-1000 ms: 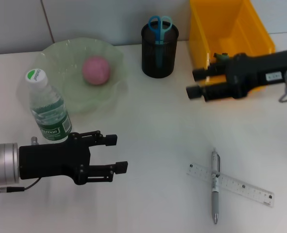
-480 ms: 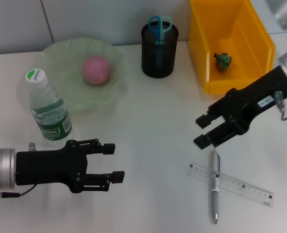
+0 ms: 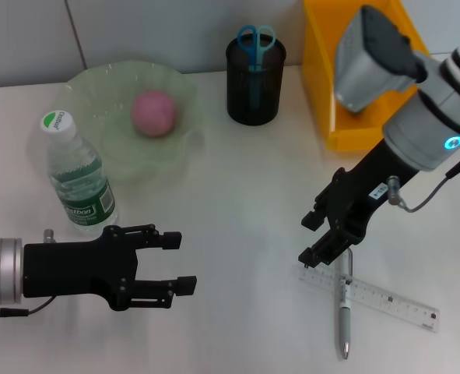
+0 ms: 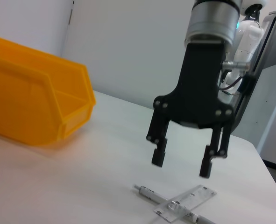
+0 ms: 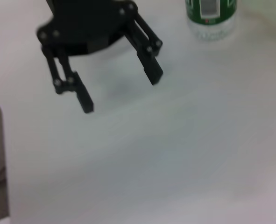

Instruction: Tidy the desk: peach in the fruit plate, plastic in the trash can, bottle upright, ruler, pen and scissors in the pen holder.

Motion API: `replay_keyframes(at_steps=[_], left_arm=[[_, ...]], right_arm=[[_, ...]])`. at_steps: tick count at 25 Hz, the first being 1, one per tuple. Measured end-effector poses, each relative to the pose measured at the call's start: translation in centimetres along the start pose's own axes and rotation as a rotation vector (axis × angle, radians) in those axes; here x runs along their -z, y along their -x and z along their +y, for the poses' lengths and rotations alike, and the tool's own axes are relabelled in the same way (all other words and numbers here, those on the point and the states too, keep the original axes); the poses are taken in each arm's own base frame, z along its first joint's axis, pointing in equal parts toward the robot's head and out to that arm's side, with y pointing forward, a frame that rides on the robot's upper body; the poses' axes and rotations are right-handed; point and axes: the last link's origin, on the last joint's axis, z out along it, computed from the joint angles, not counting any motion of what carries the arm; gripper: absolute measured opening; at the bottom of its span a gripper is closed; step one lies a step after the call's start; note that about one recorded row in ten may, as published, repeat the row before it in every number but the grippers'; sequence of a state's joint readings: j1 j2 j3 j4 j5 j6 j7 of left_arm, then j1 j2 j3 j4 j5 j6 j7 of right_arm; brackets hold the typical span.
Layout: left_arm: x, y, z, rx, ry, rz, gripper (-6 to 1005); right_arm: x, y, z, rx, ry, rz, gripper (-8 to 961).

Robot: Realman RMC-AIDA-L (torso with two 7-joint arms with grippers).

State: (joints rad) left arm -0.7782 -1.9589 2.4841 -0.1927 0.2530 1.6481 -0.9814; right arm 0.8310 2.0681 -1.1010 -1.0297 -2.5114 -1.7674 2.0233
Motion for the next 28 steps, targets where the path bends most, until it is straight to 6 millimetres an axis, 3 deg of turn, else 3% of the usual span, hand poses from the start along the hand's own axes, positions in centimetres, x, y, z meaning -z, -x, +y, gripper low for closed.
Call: replay_keyframes(at_steps=[28], left_arm=[[0.3,0.2,-0.2,0.015,-0.012,-0.024,798]], right_arm=[[-4.0,0.2,0.7,-0.107,-0.098,0.187,638]])
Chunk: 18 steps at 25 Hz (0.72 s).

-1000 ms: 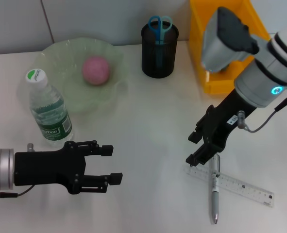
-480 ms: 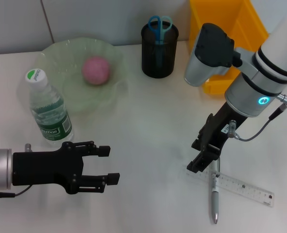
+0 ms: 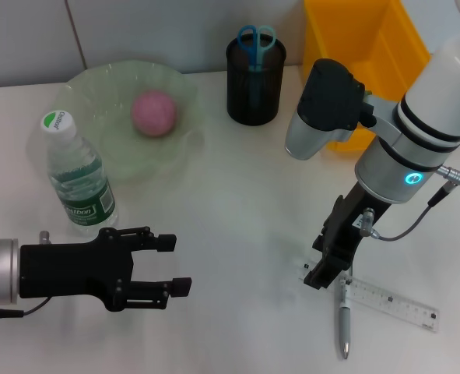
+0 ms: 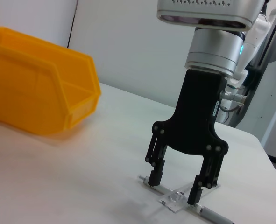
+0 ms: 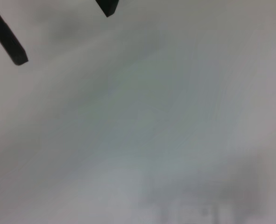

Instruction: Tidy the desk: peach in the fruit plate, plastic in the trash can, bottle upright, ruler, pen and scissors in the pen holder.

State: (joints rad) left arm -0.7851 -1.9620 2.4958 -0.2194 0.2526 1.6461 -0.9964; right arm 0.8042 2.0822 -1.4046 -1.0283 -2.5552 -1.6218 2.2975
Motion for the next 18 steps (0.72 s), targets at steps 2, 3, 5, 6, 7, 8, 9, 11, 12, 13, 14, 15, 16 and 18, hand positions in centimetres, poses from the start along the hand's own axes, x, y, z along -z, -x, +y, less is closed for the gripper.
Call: replay_keyframes(at_steps=[2,3,5,6,7,8,9,11,12,13,14,15,16,18], left_arm=[[0.0,0.0,0.0,0.001,0.000,0.000,798],[0.0,0.0,0.0,0.001,0.000,0.001,798],[0.0,0.0,0.0,0.001,0.001,0.001,798],[0.0,0.0,0.0,0.001,0.001,0.001,798],[0.0,0.0,0.0,0.001,0.001,0.001,798],[0.0,0.0,0.0,0.001,0.001,0.001,798],[0.0,0.0,0.0,0.001,0.001,0.001,798],[0.0,0.0,0.0,0.001,0.000,0.002,798],[0.0,0.0,0.0,0.001,0.000,0.002,798],[0.0,0.0,0.0,0.002,0.001,0.002,798],[0.0,0.0,0.0,0.002,0.001,0.002,798],[0.0,0.0,0.0,0.002,0.000,0.002,798],[0.0,0.0,0.0,0.002,0.000,0.002,798],[0.0,0.0,0.0,0.002,0.000,0.002,798]], right_arm=[[0.0,0.0,0.0,-0.004,-0.001,-0.001,638],[0.0,0.0,0.0,-0.004,-0.001,0.000,637],[-0.1,0.0,0.0,-0.004,-0.001,0.001,637],[-0.1,0.0,0.0,-0.003,-0.002,0.002,637],[-0.2,0.0,0.0,-0.004,-0.003,0.002,637],[-0.3,0.0,0.0,-0.006,-0.006,0.000,637],[-0.3,0.0,0.0,-0.006,-0.006,0.000,636],[-0.4,-0.1,0.0,-0.009,-0.008,-0.003,636],[-0.4,-0.1,-0.1,-0.010,-0.008,-0.003,636],[-0.6,-0.1,-0.1,-0.009,-0.011,-0.003,636],[-0.6,-0.1,-0.1,-0.009,-0.011,-0.003,636],[-0.7,-0.2,-0.1,-0.007,-0.014,-0.004,636],[-0.7,-0.2,-0.1,-0.007,-0.014,-0.004,635],[-1.2,-0.2,0.1,-0.002,-0.020,0.006,635]])
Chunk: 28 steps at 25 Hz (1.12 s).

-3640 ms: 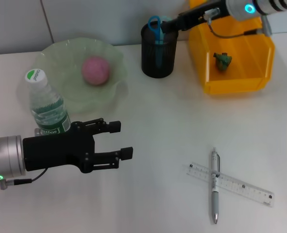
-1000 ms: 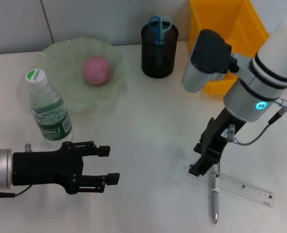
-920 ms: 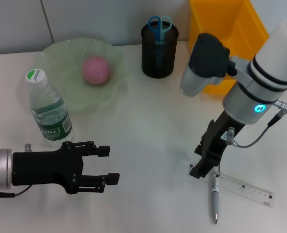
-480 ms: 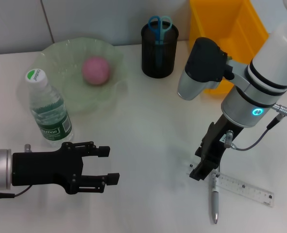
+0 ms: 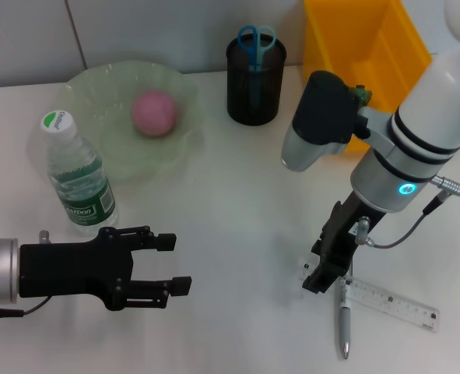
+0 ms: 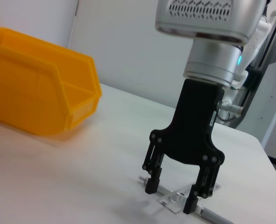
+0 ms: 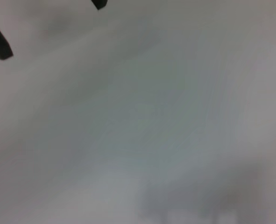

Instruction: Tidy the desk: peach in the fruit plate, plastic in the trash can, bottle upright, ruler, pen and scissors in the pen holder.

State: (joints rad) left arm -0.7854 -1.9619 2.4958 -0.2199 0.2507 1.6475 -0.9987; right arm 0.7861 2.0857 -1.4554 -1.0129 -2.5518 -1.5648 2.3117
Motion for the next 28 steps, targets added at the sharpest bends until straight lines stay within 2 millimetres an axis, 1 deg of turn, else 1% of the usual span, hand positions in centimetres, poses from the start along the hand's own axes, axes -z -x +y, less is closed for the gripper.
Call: replay_keyframes(at_steps=[7,28], left_arm=[[0.02,-0.02,-0.07,0.000,-0.005,0.001,798],[0.09,-0.06,-0.12,0.010,-0.007,0.003,798]], right_arm=[[-0.63,0.14,0.44,0.012,-0.013,0.020,634],[-0.72,0.66,0.85,0.037,-0.021,0.019,616]])
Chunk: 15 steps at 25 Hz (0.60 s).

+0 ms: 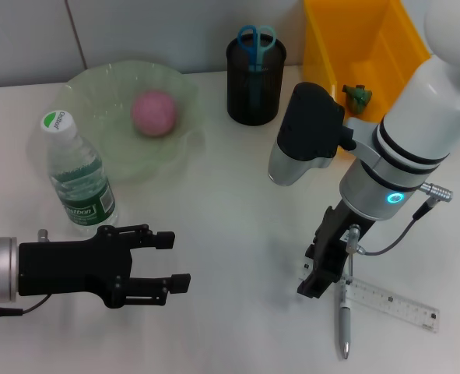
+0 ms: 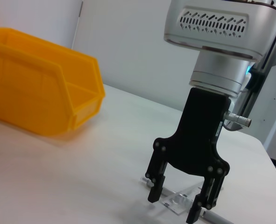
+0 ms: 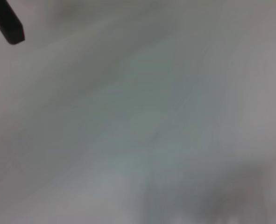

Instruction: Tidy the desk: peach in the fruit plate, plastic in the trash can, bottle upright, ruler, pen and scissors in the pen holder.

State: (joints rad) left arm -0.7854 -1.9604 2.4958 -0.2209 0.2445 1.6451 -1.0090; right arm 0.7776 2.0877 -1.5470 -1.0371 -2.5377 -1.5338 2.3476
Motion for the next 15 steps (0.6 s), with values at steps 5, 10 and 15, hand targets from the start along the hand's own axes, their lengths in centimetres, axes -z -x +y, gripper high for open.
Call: replay_keyframes(at_steps=[5,10,15], left_arm=[[0.00,0.00,0.01,0.001,0.001,0.000,798],[0.00,0.00,0.02,0.002,0.001,0.000,798],[0.00,-0.01,0.03,0.002,0.002,0.001,798]], right_arm=[[-0.01,0.03,0.01,0.001,-0.001,0.001,610],[-0.07,0.14,0.12,0.009,-0.005,0.006,604],[-0.08,0.23,0.15,0.013,-0.009,0.005,598]])
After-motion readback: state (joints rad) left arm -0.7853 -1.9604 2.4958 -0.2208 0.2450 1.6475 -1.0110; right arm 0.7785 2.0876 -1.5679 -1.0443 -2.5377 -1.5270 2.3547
